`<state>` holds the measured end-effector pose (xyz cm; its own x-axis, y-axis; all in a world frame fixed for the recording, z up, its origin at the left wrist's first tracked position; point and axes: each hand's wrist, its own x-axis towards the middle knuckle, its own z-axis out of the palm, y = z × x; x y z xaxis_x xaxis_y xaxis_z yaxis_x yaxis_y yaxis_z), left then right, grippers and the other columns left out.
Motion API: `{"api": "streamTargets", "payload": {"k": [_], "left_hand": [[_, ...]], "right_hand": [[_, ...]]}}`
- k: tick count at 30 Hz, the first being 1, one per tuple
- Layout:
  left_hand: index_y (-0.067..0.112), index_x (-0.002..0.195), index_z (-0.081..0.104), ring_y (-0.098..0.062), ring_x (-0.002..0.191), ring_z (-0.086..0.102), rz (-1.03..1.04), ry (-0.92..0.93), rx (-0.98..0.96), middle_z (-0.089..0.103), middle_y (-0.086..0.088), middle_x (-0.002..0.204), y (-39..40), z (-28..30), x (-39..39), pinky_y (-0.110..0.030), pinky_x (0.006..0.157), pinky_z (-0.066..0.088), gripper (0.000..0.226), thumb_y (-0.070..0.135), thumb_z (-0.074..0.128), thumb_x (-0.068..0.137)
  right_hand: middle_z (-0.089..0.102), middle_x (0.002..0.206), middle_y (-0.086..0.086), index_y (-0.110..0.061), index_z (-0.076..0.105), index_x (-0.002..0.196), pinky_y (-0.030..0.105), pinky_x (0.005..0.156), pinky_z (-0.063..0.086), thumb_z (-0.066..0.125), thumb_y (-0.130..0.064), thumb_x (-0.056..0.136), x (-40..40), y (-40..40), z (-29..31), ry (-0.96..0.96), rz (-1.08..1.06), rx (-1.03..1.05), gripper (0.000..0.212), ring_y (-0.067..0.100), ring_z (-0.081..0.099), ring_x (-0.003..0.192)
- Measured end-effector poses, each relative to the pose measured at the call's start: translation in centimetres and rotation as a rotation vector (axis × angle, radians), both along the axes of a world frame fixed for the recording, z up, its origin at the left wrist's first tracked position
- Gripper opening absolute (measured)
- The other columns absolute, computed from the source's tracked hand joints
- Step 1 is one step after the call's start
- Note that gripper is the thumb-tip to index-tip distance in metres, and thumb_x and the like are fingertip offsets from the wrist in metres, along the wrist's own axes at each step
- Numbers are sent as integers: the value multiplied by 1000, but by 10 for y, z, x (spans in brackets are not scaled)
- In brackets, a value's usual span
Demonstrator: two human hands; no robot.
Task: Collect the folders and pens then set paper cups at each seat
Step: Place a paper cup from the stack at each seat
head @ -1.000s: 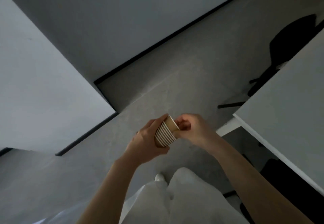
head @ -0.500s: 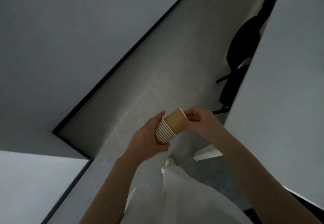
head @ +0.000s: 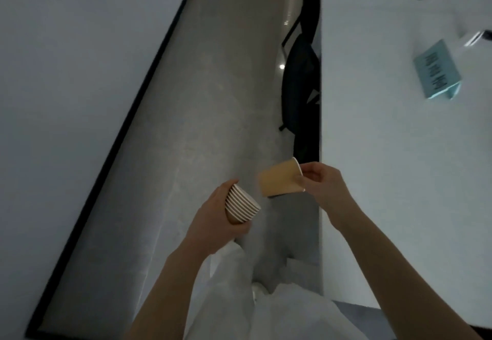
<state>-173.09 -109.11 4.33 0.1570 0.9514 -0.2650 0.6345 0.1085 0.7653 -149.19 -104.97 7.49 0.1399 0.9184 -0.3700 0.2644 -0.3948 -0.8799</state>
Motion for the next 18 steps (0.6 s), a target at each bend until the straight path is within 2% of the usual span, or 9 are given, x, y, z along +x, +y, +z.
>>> {"api": "streamTargets", "payload": {"k": [2,5,7,8,11,15,18], "left_hand": [[32,145,33,-9,107,56,-49,-2,-5,53,9,126,41,-2,0,-30,88,52,91,36,83,68],[32,145,34,-8,107,55,-129,-18,-3,53,9,126,114,-4,-1,-22,85,48,90,35,82,69],[33,144,34,-7,106,54,-186,-10,3,53,10,126,158,-2,-3,-18,83,45,89,37,81,69],[33,143,34,-7,107,54,-210,-8,10,52,10,125,176,0,-3,-20,84,45,89,38,81,68],[32,144,33,-8,109,53,-290,-11,5,51,12,124,238,4,3,-25,88,46,90,37,82,69],[33,143,34,-6,108,51,-339,6,37,49,15,122,293,8,19,-23,89,42,89,36,83,68],[33,143,34,-6,107,50,-366,-16,31,49,14,122,323,8,36,-24,89,42,89,34,83,69]], "right_hand": [[69,89,-1,-10,67,103,18,70,51,67,-9,85,7,28,-10,-52,-76,2,18,13,66,83],[70,97,3,-11,67,109,32,81,54,68,-15,83,17,80,-23,-127,-191,-24,26,19,66,92],[69,99,3,-13,66,111,29,75,53,66,-18,83,21,111,-26,-204,-259,-37,28,19,65,91],[69,99,3,-13,66,111,27,72,51,65,-18,84,24,124,-27,-256,-274,-35,28,19,65,90],[68,99,3,-10,64,112,26,76,47,60,-21,88,36,167,-28,-420,-317,-23,27,20,63,91],[70,95,6,-8,64,105,23,71,43,57,-23,92,64,206,-34,-574,-358,-12,22,20,63,82],[71,95,8,-11,64,101,28,72,48,57,-18,89,92,235,-44,-657,-373,-57,16,26,65,85]]}}
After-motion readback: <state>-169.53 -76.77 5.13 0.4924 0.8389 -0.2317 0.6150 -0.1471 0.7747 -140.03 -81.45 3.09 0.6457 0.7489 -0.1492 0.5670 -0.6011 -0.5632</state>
